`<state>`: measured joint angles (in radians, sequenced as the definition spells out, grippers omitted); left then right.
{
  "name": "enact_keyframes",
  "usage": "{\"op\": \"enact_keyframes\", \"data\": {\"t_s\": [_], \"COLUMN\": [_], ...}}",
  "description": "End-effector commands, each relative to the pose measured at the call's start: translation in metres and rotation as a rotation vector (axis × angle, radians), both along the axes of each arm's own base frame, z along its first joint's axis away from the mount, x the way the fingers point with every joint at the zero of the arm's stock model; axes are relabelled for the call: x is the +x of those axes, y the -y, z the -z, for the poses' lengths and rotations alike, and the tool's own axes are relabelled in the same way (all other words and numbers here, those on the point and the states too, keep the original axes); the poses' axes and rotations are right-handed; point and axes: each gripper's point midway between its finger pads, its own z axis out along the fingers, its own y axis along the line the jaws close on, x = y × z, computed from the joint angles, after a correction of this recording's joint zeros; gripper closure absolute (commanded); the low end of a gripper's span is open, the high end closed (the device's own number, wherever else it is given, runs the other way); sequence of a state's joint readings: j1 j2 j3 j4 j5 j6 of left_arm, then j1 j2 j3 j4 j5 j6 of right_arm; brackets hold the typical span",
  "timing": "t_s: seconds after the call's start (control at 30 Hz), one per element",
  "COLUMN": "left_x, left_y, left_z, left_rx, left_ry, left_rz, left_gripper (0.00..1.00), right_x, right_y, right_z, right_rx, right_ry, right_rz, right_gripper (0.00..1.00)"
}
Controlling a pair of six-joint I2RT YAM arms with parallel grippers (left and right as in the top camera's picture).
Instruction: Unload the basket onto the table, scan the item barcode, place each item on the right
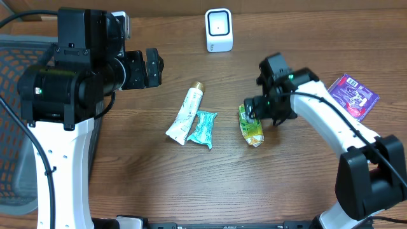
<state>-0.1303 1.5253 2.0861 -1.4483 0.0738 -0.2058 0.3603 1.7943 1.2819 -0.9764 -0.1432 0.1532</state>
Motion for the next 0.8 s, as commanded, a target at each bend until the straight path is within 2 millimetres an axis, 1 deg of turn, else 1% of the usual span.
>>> {"op": "enact_keyframes", "data": {"t_s": [0.0,0.27,0.43,0.53,0.57,0.6,0.77], "left_x": [0.002,0.002,0.002,0.002,0.002,0.002,0.002], "left_y": [0.000,0.000,0.000,0.000,0.000,0.000,0.000], "left_z": [-0.001,-0.001,-0.001,-0.001,-0.001,-0.001,-0.001], "left_rx": [0.014,0.014,0.014,0.014,0.014,0.014,0.014], "left_ry": [0.008,0.008,0.008,0.008,0.008,0.008,0.008], "left_rz": [0.013,0.013,0.013,0.013,0.013,0.013,0.013], "left_gripper": [0.00,0.00,0.00,0.01,0.00,0.00,0.01], "right_x": [-0.016,-0.027,-0.036,-0.037,-0.036,-0.035,-0.035], "right_y": [-0.017,-0.015,-0.012,-0.012,-0.012,-0.012,-0.012], "right_z": [0.010,0.034,0.051,0.054,0.054,0.054,0.054], "right_rx": [0.124,0.134,0.138,0.139,0.140,0.140,0.138], "right_ry": [-0.048,-0.056,-0.062,-0.056,-0.053,-0.050,-0.048], "right_rz": [-0.071,-0.072,-0.061,-0.062,-0.062,-0.062,-0.062], "right_gripper": [0.00,0.04,0.11,0.19,0.25,0.27,0.46]}}
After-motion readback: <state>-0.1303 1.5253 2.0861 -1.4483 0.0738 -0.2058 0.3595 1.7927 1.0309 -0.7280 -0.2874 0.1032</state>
